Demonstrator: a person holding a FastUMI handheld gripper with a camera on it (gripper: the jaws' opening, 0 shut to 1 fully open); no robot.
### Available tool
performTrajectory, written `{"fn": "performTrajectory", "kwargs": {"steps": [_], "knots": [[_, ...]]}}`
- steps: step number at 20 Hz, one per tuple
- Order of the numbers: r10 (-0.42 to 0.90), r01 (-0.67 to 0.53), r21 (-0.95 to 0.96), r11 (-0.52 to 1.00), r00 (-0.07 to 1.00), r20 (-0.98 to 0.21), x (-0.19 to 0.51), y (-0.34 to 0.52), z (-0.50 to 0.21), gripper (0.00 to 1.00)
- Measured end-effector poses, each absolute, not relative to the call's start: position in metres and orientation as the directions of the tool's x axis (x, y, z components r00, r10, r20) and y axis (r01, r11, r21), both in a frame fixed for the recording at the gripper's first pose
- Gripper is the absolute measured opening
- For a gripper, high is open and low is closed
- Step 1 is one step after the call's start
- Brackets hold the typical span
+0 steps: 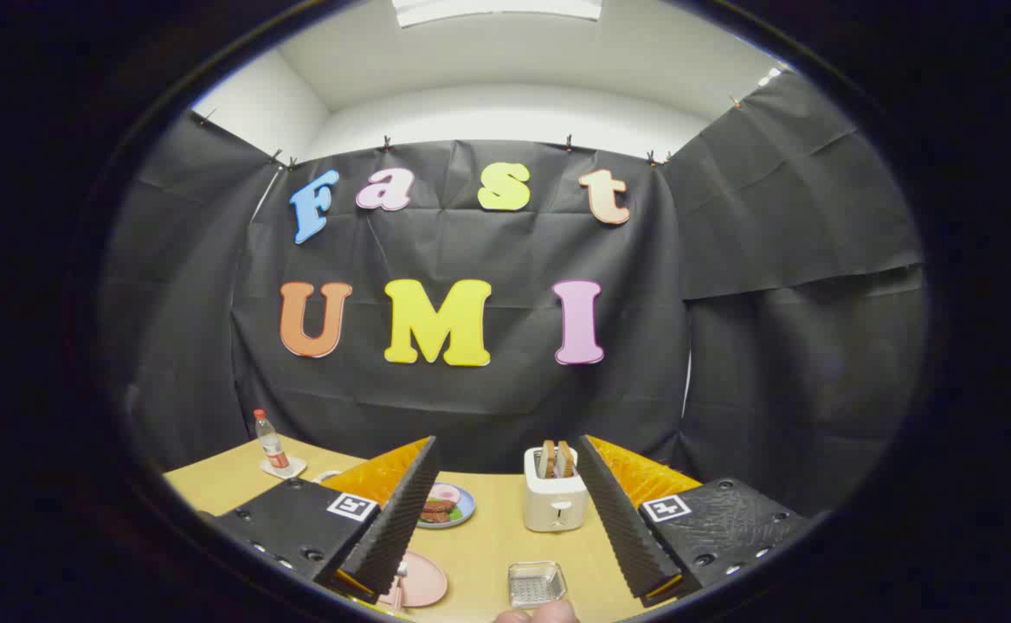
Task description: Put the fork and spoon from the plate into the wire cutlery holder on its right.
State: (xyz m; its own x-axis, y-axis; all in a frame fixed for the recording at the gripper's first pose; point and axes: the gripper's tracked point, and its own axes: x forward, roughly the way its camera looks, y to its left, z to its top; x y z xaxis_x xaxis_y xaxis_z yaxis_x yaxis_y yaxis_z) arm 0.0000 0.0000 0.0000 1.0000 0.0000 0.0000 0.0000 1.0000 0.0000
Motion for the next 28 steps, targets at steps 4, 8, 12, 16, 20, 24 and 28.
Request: {"fn": "performTrajectory", "kwargs": {"steps": [4, 8, 12, 16, 20, 24, 28], "knots": [[-0.006, 0.006, -0.006, 1.000, 1.000, -0.003, 0.002, -0.002, 0.001, 0.95], [-0.002, 0.002, -0.007, 1.000, 1.000, -0.016, 0.003, 0.000, -0.003, 0.95], [0.008, -0.008, -0.009, 1.000, 0.999, -0.031, 0.005, 0.004, -0.010, 0.95], [0.016, -0.016, -0.009, 1.000, 0.999, -0.051, 0.004, 0.010, -0.017, 0.95], [0.040, -0.041, -0.014, 0.999, 0.994, -0.101, 0.003, 0.025, -0.037, 0.95], [0.095, -0.102, -0.030, 0.994, 0.979, -0.177, 0.001, 0.051, -0.069, 0.95], [0.134, -0.152, -0.049, 0.987, 0.953, -0.271, -0.002, 0.075, -0.112, 0.95]]}}
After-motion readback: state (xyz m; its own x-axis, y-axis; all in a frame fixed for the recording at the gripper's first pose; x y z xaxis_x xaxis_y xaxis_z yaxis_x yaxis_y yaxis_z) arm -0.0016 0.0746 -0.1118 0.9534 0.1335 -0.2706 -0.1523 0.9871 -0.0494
